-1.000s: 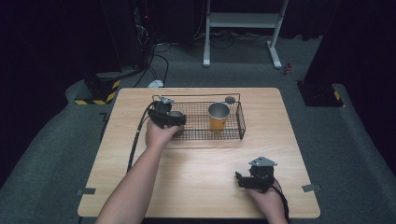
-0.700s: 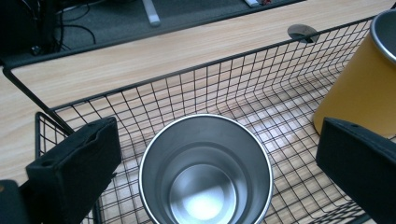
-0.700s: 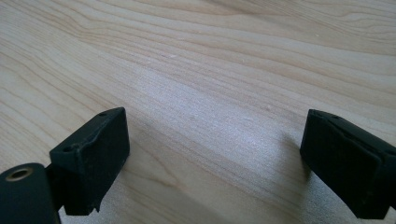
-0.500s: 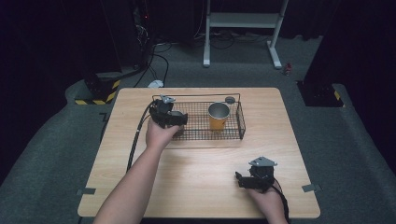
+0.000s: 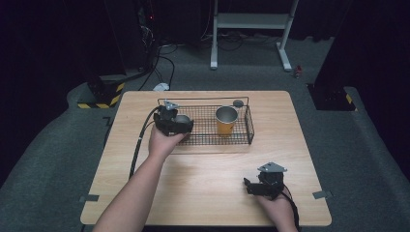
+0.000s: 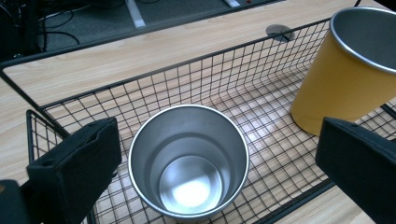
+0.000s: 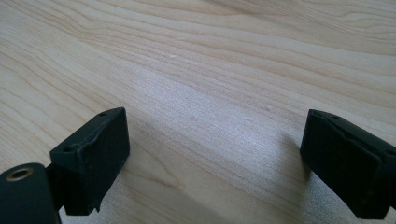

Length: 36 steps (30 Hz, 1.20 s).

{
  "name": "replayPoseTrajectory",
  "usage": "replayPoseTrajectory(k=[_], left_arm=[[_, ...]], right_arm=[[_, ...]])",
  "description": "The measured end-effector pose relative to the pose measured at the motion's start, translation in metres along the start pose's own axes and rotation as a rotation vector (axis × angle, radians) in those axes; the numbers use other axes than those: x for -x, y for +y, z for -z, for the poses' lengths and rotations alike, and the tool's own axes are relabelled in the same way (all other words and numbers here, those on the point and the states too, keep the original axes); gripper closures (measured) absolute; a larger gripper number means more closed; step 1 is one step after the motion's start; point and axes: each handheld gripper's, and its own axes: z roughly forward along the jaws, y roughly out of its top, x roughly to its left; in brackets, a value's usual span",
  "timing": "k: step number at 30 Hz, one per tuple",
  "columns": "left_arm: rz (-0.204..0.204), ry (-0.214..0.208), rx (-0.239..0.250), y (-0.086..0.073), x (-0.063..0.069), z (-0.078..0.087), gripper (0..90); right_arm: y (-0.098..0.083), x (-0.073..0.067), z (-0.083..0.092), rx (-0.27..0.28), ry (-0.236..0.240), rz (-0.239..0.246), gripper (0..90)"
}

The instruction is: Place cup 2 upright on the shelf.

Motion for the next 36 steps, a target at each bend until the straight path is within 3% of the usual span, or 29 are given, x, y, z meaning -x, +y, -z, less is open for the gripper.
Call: replayPoseTrajectory(k=[12,36], left_arm=[[0.005,-0.006,-0.005,-0.012,-0.006,0.008,1.3],[0.033,-0.024,0.04,-0.044,-0.029,0.041,2.3]], right_arm=[[-0.001,0.0,0.001,-0.001,0.0,-0.004,8.0],[-0.001,0.0,0.001,0.0,-0.001,-0.003,8.0]])
